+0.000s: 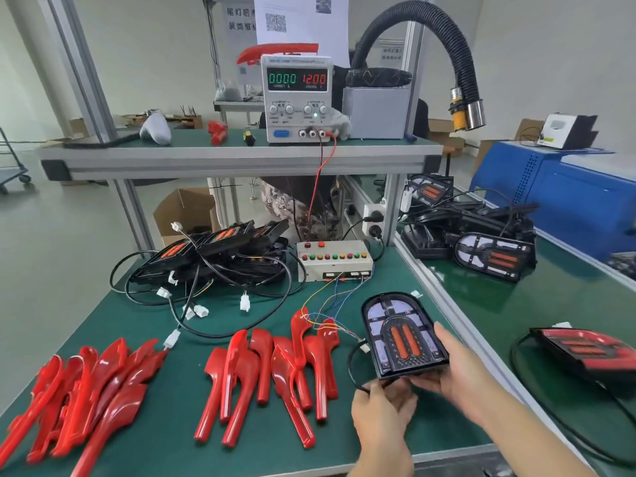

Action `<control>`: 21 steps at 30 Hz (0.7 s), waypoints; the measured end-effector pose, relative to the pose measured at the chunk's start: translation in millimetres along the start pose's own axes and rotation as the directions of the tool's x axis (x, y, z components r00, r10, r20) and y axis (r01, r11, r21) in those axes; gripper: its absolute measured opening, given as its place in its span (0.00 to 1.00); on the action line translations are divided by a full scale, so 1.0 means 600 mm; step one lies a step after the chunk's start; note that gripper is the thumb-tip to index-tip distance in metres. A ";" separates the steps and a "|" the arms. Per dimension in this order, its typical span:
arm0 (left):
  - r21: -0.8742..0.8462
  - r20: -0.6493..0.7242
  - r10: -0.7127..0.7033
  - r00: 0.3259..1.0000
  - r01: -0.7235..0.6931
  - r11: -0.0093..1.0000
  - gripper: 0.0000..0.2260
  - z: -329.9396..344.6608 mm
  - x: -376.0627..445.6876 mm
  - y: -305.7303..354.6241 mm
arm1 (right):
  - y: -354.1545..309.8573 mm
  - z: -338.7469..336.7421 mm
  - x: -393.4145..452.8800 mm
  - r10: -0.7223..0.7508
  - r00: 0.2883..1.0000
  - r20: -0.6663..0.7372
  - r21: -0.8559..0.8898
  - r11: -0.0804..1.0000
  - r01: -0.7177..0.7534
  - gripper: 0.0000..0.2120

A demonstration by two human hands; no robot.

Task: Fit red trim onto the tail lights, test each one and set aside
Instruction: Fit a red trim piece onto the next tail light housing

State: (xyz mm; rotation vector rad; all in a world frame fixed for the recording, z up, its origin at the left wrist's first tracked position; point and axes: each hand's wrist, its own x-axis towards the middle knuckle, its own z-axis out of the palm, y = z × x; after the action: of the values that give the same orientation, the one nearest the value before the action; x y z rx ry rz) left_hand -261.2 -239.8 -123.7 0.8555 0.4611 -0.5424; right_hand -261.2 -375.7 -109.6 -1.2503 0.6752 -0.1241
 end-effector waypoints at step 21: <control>0.800 0.221 0.129 0.967 -0.255 0.544 0.22 -0.097 -0.067 0.012 | 0.007 -0.042 -0.030 0.054 0.995 0.078 -0.692 0.722 0.015 0.24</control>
State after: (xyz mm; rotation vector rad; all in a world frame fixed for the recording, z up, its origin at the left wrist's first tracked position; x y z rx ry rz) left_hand -297.2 -178.9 -129.9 1.7564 -0.0696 -0.6072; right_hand -290.1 -387.2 -109.7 -1.9633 0.6743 0.2354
